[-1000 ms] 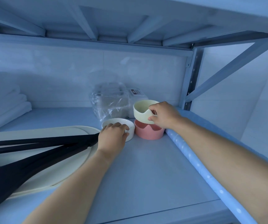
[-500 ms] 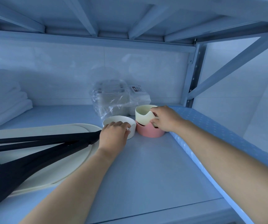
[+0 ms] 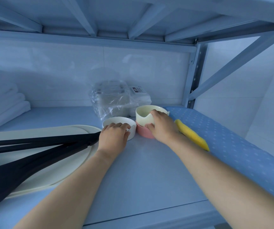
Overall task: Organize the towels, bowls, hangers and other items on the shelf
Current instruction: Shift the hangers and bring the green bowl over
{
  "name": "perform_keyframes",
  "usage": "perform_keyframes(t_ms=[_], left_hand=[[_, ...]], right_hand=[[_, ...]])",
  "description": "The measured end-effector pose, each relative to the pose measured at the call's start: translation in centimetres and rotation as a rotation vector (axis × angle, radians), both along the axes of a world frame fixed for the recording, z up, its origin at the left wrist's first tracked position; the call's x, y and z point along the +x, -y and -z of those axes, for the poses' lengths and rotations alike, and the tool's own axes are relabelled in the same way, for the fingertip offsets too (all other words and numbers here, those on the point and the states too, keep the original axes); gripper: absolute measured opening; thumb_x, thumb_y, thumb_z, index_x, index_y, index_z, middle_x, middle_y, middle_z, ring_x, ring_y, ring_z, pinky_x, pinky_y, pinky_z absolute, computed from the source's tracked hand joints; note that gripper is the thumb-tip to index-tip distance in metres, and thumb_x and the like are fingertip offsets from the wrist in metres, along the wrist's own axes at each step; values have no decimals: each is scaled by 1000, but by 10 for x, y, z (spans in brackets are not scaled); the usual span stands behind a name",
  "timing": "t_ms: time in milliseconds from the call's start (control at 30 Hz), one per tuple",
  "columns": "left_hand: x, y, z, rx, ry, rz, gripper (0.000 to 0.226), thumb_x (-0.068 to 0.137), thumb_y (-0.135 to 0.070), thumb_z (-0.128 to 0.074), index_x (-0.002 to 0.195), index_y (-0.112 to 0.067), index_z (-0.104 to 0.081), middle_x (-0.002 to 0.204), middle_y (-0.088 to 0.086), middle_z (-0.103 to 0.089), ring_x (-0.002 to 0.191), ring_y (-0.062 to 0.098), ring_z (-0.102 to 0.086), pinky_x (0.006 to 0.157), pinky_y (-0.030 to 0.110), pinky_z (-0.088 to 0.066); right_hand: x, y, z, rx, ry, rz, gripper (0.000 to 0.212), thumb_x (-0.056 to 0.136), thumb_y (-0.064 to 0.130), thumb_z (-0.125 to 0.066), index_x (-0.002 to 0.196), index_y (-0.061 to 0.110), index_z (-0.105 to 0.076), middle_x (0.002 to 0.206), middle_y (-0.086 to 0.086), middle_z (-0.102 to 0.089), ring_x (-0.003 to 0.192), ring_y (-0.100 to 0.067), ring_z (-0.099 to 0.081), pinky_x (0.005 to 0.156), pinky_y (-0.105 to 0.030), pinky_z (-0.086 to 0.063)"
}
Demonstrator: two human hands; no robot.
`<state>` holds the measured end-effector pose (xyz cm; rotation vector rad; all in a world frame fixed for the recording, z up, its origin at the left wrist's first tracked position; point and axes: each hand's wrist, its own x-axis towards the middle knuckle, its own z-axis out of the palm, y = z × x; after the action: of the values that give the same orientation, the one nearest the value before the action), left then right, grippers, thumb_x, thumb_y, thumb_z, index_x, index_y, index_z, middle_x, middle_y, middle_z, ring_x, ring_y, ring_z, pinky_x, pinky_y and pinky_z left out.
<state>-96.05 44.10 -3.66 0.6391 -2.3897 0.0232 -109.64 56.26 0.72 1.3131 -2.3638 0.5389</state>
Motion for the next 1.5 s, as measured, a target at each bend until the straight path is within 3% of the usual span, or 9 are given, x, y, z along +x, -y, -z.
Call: perform_keyframes(t_ms=[100,233,400,700,867,967,1100,1333,1500], left_hand=[[1,0,0,8,1,6,25,93,-28,-47,116,-24,-58,107,-6,-66,99,22,-55,81,28,-38],[5,0,1,-2,12,26,29,93,-25,-48,120,-24,-58,113,-4,-62,104,22,-52,87,27,-35],[8,1,-1,29,-2,9,30,92,-27,-52,121,-28,-59,120,-7,-57,114,19,-46,86,29,-41],[11,1,-3,55,-9,-9,26,90,-29,-55,115,-28,-62,114,-7,-59,109,19,-49,77,30,-44],[18,5,-6,118,-27,-30,26,87,-32,-61,112,-29,-63,114,-8,-55,109,17,-47,64,28,-44],[18,7,-6,155,-16,-27,21,88,-32,-60,107,-28,-65,111,-7,-57,106,17,-48,66,32,-48],[16,6,-7,143,-21,-36,19,89,-31,-59,106,-28,-65,109,-7,-59,105,18,-48,63,29,-45],[14,5,-4,110,6,-43,19,89,-31,-56,107,-28,-62,111,-8,-55,106,17,-46,59,26,-39],[17,4,-5,78,2,-29,25,88,-35,-54,111,-30,-61,114,-7,-54,110,17,-46,69,26,-38]], right_hand=[[13,11,17,-81,45,80,40,89,18,-53,125,6,-39,124,-11,-53,114,-29,-48,90,-36,-37],[16,15,31,-146,67,104,64,91,12,-49,146,11,-16,135,-9,-44,127,-27,-37,110,-40,-24],[13,13,33,-180,72,83,60,90,7,-48,143,11,-22,136,-10,-44,128,-27,-37,110,-40,-23],[11,5,33,-239,147,20,53,96,15,-43,145,13,-24,136,-11,-46,129,-25,-37,112,-41,-22],[9,7,30,-320,118,20,37,94,13,-48,130,9,-46,124,-12,-56,116,-29,-47,94,-40,-38],[7,10,27,-381,115,24,24,94,14,-47,115,5,-56,112,-13,-62,104,-33,-53,81,-40,-41],[4,10,25,-452,154,-7,21,94,10,-48,109,2,-58,109,-14,-63,100,-34,-53,78,-38,-38],[6,7,24,-458,149,-19,24,94,9,-48,114,2,-59,111,-13,-63,101,-33,-54,80,-35,-36],[16,2,20,-462,121,-19,40,92,11,-53,131,6,-49,132,-10,-53,122,-29,-45,99,-33,-34]])
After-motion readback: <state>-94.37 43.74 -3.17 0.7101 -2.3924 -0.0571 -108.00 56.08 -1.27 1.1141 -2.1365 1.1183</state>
